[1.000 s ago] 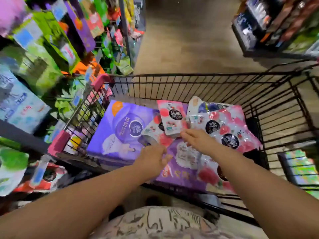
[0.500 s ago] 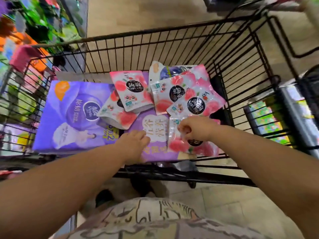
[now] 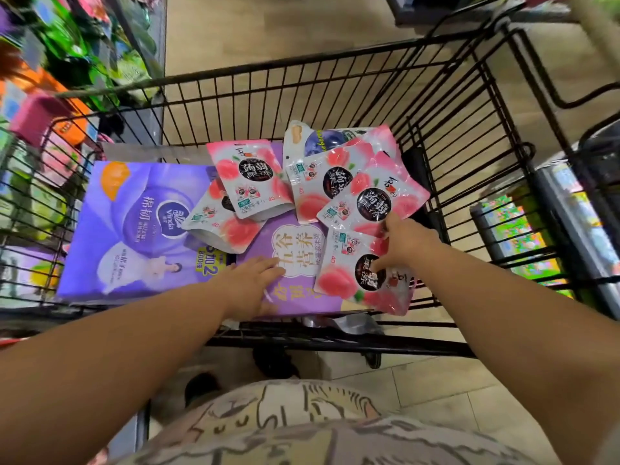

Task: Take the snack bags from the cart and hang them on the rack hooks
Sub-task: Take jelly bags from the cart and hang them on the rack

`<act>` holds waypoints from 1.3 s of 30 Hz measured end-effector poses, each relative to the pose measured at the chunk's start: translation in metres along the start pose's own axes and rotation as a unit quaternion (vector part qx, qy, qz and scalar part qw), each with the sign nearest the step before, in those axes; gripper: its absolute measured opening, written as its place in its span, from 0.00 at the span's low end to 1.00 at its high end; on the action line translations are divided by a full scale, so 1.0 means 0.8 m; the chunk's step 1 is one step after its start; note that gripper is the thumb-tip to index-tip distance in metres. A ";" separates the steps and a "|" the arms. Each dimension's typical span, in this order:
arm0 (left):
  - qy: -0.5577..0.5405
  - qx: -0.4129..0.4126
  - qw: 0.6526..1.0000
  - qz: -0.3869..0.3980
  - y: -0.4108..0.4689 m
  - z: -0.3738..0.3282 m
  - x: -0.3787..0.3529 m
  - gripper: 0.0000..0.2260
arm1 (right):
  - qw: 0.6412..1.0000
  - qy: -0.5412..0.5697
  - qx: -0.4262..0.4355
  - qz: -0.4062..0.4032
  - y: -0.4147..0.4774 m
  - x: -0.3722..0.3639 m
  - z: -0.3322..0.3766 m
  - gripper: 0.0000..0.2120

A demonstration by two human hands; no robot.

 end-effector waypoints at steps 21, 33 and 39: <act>-0.331 0.105 0.926 -0.146 -0.037 0.002 0.082 0.13 | 0.924 0.203 0.317 -0.075 -0.075 0.091 0.161 0.07; -0.519 0.273 0.791 -0.172 -0.081 0.052 0.033 0.18 | 0.739 0.602 -0.265 -0.143 0.034 -0.029 -0.029 0.53; -0.542 0.295 0.765 -0.183 -0.089 0.053 0.028 0.17 | 0.710 0.620 -0.294 -0.159 0.018 -0.032 -0.015 0.41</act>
Point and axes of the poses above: each hand's wrist, its own y-axis towards the middle knuckle, its own x-axis out of the back of the hand, z = x × y, the point moved 5 cm from there along y, towards the middle knuckle, and after that the axes turned 14 degrees about y, right-handed, at the moved point
